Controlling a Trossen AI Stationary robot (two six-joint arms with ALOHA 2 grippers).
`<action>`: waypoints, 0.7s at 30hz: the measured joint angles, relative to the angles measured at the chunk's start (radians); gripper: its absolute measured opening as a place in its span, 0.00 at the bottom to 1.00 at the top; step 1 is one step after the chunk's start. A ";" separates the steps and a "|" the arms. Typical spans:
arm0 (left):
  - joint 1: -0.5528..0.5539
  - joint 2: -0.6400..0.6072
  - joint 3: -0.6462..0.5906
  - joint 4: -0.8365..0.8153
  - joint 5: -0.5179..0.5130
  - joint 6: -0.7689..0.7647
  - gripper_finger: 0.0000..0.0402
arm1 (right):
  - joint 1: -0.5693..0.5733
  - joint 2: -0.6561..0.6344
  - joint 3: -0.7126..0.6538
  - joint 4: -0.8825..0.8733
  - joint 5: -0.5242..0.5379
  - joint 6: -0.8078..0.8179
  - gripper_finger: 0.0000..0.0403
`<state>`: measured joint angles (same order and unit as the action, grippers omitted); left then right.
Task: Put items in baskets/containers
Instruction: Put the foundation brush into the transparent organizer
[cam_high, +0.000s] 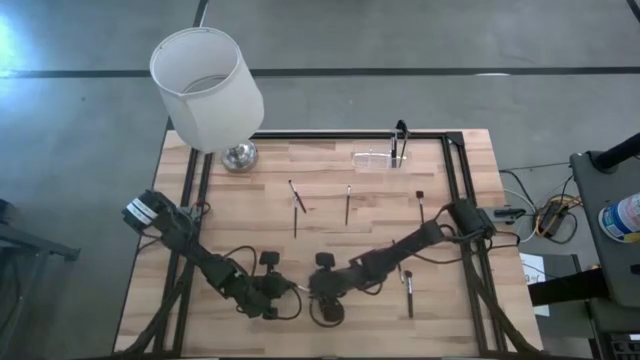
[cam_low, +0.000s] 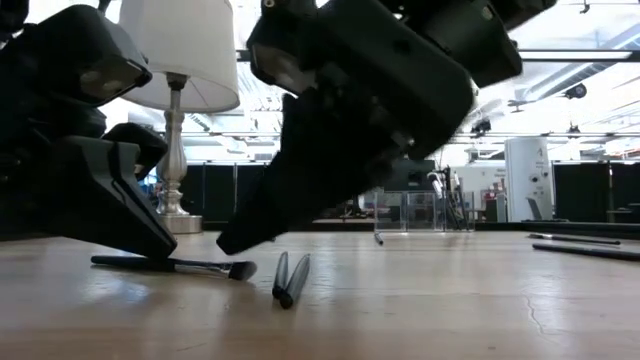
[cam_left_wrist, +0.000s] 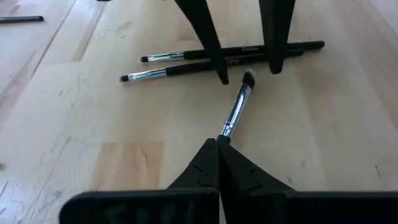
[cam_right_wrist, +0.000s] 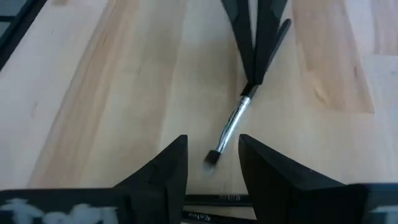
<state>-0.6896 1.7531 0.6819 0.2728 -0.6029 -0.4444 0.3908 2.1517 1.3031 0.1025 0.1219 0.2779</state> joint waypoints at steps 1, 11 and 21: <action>0.001 0.000 0.000 0.000 -0.001 0.000 0.00 | 0.000 0.000 0.010 -0.012 0.001 0.014 0.35; 0.002 -0.002 0.000 0.002 -0.001 0.000 0.00 | -0.001 0.011 0.050 -0.108 0.008 0.076 0.33; 0.002 -0.002 0.001 0.005 -0.001 0.000 0.00 | -0.008 0.011 0.029 -0.105 0.009 0.115 0.25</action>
<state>-0.6872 1.7512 0.6827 0.2777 -0.6041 -0.4446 0.3824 2.1632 1.3322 -0.0029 0.1309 0.3934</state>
